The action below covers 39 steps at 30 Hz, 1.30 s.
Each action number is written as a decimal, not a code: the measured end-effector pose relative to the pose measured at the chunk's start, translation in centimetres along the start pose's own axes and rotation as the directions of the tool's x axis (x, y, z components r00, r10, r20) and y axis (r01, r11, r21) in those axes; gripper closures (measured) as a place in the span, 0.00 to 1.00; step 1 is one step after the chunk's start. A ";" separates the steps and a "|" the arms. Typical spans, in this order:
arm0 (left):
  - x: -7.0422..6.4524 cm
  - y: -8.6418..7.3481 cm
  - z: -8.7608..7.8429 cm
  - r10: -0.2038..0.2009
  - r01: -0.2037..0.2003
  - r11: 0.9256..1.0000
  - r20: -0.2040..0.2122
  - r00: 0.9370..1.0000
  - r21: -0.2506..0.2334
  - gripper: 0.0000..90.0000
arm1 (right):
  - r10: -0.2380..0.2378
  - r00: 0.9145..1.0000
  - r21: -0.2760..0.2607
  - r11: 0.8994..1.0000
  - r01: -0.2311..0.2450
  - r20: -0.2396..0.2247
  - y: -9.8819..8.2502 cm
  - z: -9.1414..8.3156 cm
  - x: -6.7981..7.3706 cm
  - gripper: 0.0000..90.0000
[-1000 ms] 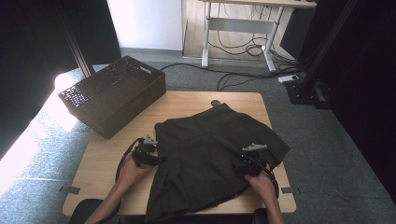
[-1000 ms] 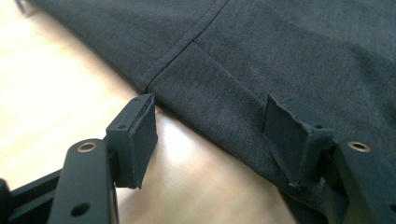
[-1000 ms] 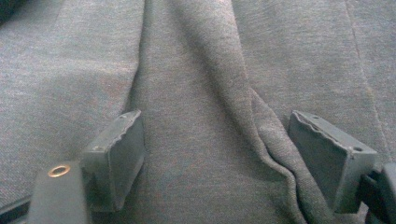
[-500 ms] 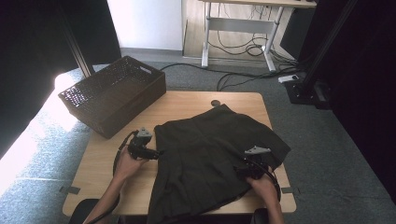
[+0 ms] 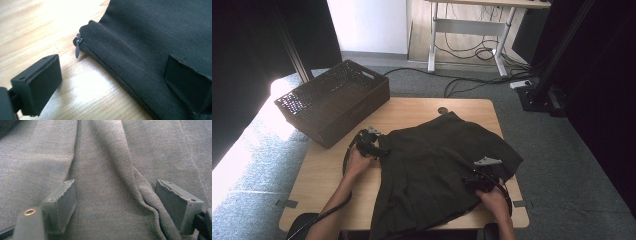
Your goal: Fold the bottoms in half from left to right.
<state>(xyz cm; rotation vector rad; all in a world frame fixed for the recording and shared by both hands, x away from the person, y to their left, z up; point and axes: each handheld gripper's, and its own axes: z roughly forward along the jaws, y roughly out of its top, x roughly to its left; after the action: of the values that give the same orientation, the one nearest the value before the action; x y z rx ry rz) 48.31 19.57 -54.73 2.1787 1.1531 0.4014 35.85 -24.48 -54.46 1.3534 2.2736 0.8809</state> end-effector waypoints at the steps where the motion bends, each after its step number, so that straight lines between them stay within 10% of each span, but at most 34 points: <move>1: 0.1 0.1 0.0 0.004 -0.004 1.000 0.002 1.000 0.002 0.00 | 0.002 1.000 0.003 1.000 -0.002 0.002 0.1 0.0 0.0 0.20; 21: 2.4 1.7 1.5 -0.040 0.040 0.999 -0.033 0.999 -0.011 0.00 | -0.025 1.000 0.000 1.000 0.025 0.006 3.1 1.7 -1.7 0.18; 32: 2.2 1.5 1.3 -0.053 0.052 0.999 -0.044 0.998 -0.017 0.00 | -0.108 0.991 -0.065 0.993 0.103 -0.075 4.0 -2.8 1.7 0.15; 39: 2.2 1.5 1.3 -0.052 0.051 0.999 -0.044 0.998 -0.016 0.01 | -0.203 0.957 -0.079 0.979 0.190 -0.209 4.1 -2.9 6.6 0.15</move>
<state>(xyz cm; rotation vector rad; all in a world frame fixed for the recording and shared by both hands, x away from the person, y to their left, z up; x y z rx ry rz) 51.19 20.25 -54.82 2.1321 1.2239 0.4372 33.67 -18.22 -49.50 1.0268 2.4709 1.0610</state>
